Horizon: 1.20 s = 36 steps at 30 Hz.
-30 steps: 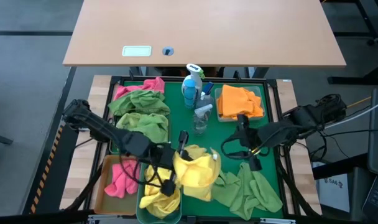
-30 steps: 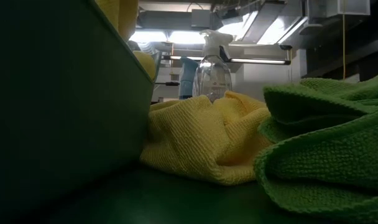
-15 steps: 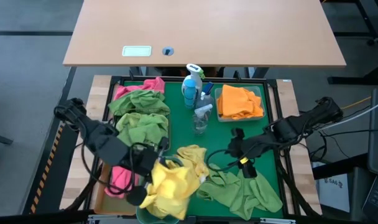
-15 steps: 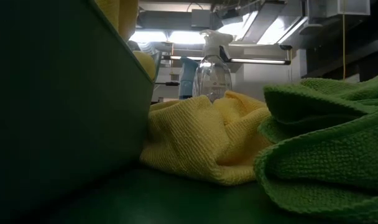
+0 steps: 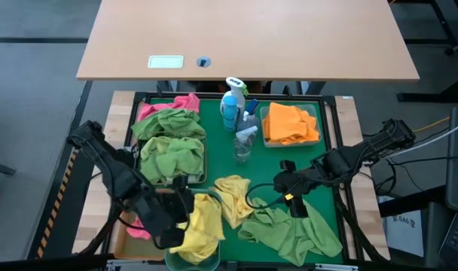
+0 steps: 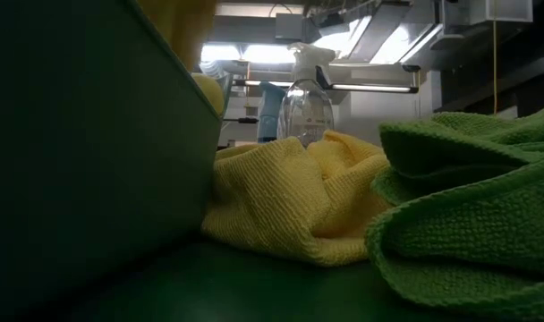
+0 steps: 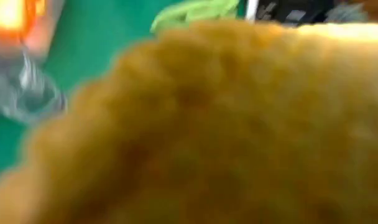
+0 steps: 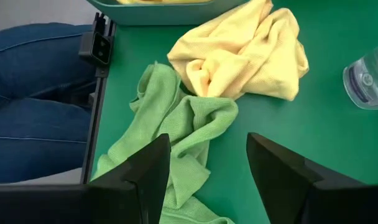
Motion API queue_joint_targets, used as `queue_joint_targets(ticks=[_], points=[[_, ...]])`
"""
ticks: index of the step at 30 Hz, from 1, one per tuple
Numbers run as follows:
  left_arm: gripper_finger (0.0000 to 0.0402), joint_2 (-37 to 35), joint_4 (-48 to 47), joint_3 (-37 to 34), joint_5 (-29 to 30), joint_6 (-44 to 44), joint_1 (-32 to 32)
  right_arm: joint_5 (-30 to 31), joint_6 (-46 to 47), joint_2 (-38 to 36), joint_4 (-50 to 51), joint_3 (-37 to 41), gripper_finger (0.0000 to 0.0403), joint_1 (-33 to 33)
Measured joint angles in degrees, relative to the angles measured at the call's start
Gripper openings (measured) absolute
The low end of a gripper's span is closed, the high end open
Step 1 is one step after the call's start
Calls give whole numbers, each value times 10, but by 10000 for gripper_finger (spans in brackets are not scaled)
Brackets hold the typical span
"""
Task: Sort microfiber towel by color & place in baskets
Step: Put the yellow towel into the blue bin
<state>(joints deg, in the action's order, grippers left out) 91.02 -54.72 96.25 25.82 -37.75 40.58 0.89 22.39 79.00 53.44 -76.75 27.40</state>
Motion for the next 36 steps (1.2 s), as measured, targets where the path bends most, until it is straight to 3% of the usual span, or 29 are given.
queue_joint_targets(ticks=[10, 19, 27, 36], points=[[0, 1, 92, -203, -71, -103, 2, 2, 58, 0, -2, 0, 211, 17], [18, 1, 200, -320, -75, -103, 2, 72, 86, 0, -9, 2, 211, 110], [53, 1, 215, -330, -70, -120, -4, 98, 262, 0, -15, 75, 211, 202], [127, 1, 214, -330, -71, -159, -16, 116, 483, 0, -33, 202, 211, 278]])
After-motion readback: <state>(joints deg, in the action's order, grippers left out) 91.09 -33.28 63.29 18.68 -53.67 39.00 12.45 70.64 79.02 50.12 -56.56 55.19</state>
